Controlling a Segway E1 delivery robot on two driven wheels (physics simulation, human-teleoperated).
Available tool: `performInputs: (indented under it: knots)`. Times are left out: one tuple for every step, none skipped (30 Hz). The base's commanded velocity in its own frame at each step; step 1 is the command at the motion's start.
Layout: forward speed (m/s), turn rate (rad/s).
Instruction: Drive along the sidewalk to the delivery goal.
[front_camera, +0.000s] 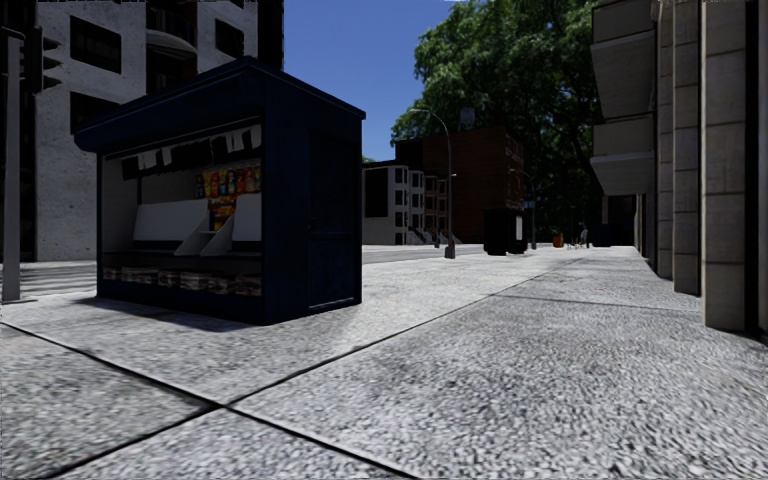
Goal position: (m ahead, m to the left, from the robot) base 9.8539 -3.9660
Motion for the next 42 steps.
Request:
performInputs:
  knots:
    - [1.45, -0.37]
    - [1.45, -0.25]
    - [1.45, -0.25]
    - [1.45, -0.14]
    - [1.45, -0.04]
    - [1.45, -0.04]
    - [1.46, 0.00]
    - [1.46, 0.00]
    - [1.50, 0.00]
    - [1.50, 0.00]
    - [1.52, 0.00]
    - [1.53, 0.00]
    - [1.53, 0.00]
    - [1.53, 0.00]
    - [1.53, 0.00]
    - [1.53, 0.00]
    - [1.53, 0.00]
    - [1.53, 0.00]
    - [1.53, -0.03]
    - [1.53, -0.13]
    - [1.53, -0.18]
    - [1.53, -0.20]
    - [1.53, -0.20]
    - [1.53, -0.23]
    - [1.53, -0.26]
    - [1.53, -0.27]
    - [1.53, -0.27]
    - [1.53, -0.28]
    - [1.53, -0.28]
    - [1.53, -0.28]
    - [1.53, -0.28]
    - [1.53, -0.28]
    - [1.53, -0.28]
    - [1.53, -0.28]
    - [1.53, -0.28]
    - [1.53, -0.28]
    - [1.53, -0.28]
    - [1.53, -0.28]
    - [1.53, -0.28]
    - [1.53, -0.28]
    - [1.53, -0.28]
    - [1.53, -0.28]
